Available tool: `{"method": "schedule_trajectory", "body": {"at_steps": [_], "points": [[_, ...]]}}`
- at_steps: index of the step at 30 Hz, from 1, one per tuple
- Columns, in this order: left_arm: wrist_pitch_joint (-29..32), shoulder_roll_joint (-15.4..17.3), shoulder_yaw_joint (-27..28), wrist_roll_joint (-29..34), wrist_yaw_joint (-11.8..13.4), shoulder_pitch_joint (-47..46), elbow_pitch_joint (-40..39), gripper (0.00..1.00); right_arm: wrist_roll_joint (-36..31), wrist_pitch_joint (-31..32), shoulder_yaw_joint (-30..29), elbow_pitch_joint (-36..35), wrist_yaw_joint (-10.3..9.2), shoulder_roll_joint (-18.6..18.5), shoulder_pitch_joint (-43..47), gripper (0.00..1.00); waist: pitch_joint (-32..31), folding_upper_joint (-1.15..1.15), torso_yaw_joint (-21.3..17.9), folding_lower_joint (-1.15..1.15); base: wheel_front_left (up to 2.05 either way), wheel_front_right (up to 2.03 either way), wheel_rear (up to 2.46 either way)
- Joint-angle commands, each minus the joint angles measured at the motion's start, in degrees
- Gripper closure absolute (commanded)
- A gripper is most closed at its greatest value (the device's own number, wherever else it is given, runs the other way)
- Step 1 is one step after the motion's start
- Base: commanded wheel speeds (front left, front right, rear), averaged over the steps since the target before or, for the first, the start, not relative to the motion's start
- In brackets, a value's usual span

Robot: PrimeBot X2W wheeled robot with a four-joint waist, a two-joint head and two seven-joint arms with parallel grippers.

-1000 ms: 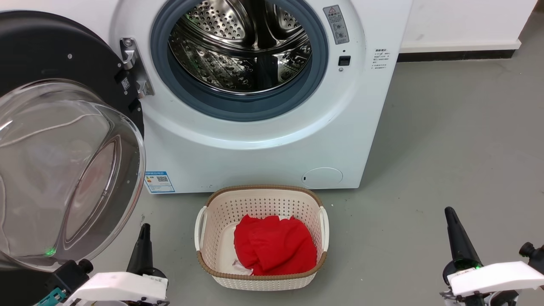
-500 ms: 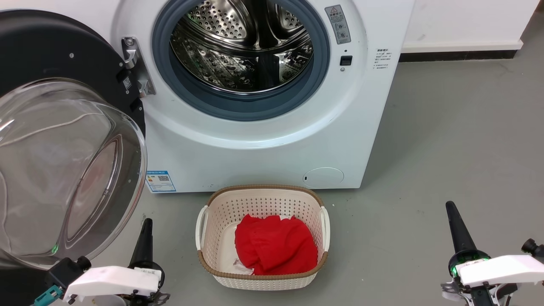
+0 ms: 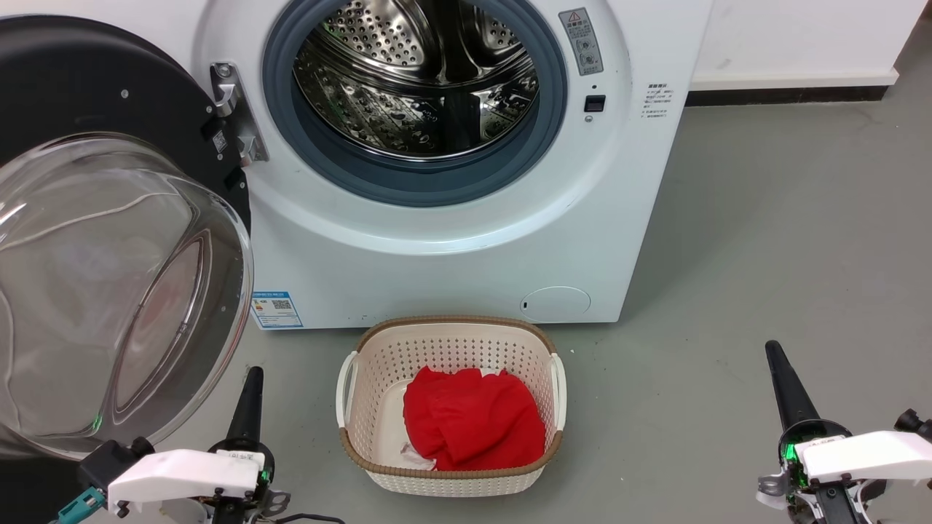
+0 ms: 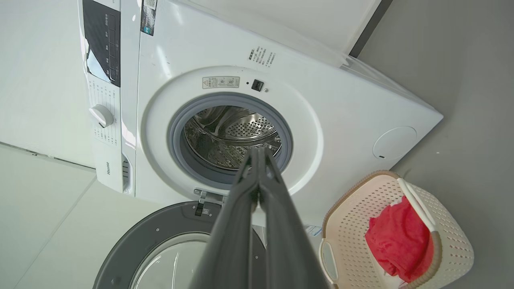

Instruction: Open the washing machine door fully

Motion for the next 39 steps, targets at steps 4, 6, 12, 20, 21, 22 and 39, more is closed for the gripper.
{"method": "schedule_trajectory", "body": {"at_steps": [4, 6, 12, 20, 21, 22, 39], "points": [[0.7, 0.1, 0.4, -3.3, -0.5, -1.5, 0.2, 1.00, 3.2, 0.6, -0.3, 0.3, -0.01, -0.2, -1.5, 1.00, 0.0, 0.00, 0.1, 0.00, 0.00, 0.00, 0.00], [1.0, 0.1, 0.4, -4.3, -0.6, -1.7, 0.4, 1.00, 4.3, 0.9, -0.4, 0.5, -0.01, -0.2, -1.6, 1.00, 0.0, 0.00, 0.1, 0.00, 0.00, 0.00, 0.00], [1.8, 0.1, 0.6, -7.5, -0.9, -2.1, 0.9, 1.00, 7.3, 1.6, -0.7, 1.1, -0.01, -0.1, -2.0, 1.00, 0.0, 0.00, 0.2, 0.00, 0.00, 0.00, 0.00], [2.7, 0.1, 0.9, -11.4, -1.3, -2.7, 1.5, 1.00, 11.2, 2.5, -1.1, 1.9, -0.01, 0.0, -2.7, 1.00, 0.1, 0.00, 0.3, 0.00, 0.00, 0.00, 0.00], [2.9, 0.1, 0.9, -11.9, -1.3, -2.8, 1.5, 1.00, 11.6, 2.6, -1.2, 2.0, -0.01, 0.0, -2.8, 1.00, 0.1, 0.00, 0.3, 0.00, 0.00, 0.00, 0.00], [3.0, 0.1, 1.0, -12.4, -1.4, -2.9, 1.6, 1.00, 12.1, 2.7, -1.2, 2.1, -0.01, 0.0, -2.9, 1.00, 0.1, 0.00, 0.3, 0.00, 0.00, 0.00, 0.00], [4.8, 0.1, 1.5, -20.0, -2.1, -3.9, 2.8, 1.00, 19.3, 4.4, -2.0, 3.5, -0.02, 0.2, -3.9, 1.00, 0.1, 0.00, 0.6, 0.00, 0.00, 0.00, 0.00]]}}
